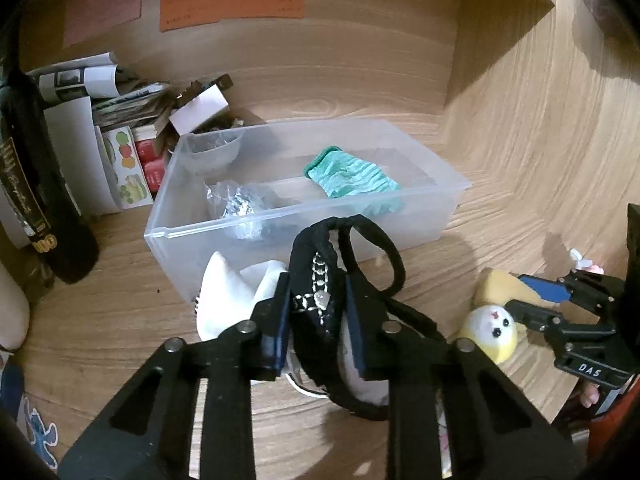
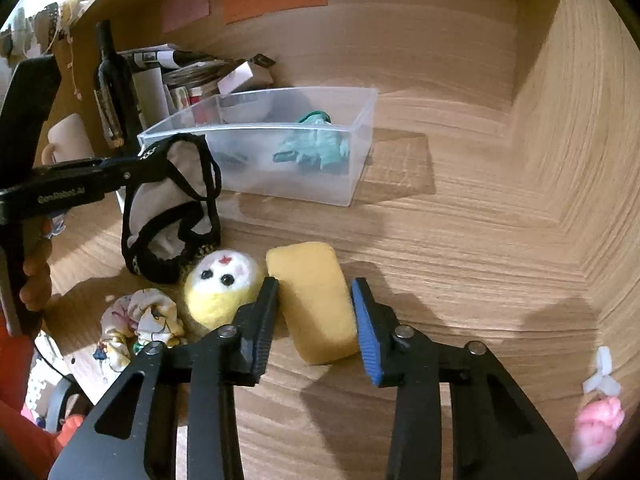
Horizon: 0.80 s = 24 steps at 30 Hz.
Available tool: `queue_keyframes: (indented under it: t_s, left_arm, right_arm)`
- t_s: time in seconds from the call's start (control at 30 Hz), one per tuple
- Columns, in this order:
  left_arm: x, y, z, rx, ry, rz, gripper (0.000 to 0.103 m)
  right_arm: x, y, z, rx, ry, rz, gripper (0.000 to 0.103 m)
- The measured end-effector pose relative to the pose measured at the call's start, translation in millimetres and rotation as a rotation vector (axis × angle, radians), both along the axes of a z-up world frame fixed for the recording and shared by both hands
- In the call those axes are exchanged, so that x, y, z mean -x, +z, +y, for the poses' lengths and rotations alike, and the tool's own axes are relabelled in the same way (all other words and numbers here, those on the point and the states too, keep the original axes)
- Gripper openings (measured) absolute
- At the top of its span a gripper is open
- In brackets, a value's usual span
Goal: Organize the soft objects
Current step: 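Lower both held items into the clear box and open both tools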
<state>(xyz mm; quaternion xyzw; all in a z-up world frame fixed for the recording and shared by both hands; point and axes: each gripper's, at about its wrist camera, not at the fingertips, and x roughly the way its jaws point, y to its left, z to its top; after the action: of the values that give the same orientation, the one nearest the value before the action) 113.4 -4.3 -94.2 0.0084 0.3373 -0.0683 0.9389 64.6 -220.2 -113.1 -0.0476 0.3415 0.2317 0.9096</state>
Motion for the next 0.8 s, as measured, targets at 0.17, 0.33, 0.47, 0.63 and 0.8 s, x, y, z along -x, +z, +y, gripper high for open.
queue_keyframes:
  t_s: [0.17,0.33,0.47,0.63,0.8]
  left_arm:
    - [5,10,2,0.003,0.002,-0.021,0.019]
    - [11,27,4,0.002,0.003,-0.067,0.016]
    - [15,45,5,0.008,0.0,-0.119,0.016]
    - [14,67,8,0.013,0.01,-0.177,0.016]
    - [8,87,11,0.008,0.04,-0.234,0.016]
  right_arm:
    - [-1,10,-4,-0.018,-0.014,-0.027,0.031]
    - [-3,25,-8,-0.042,-0.023,-0.071,0.03]
    - [-4,38,-8,-0.06,-0.024,-0.11,0.03]
    - [-7,57,-4,-0.097,-0.014,-0.168,0.03]
    - [-13,75,5,-0.127,0.006,-0.224,0.03]
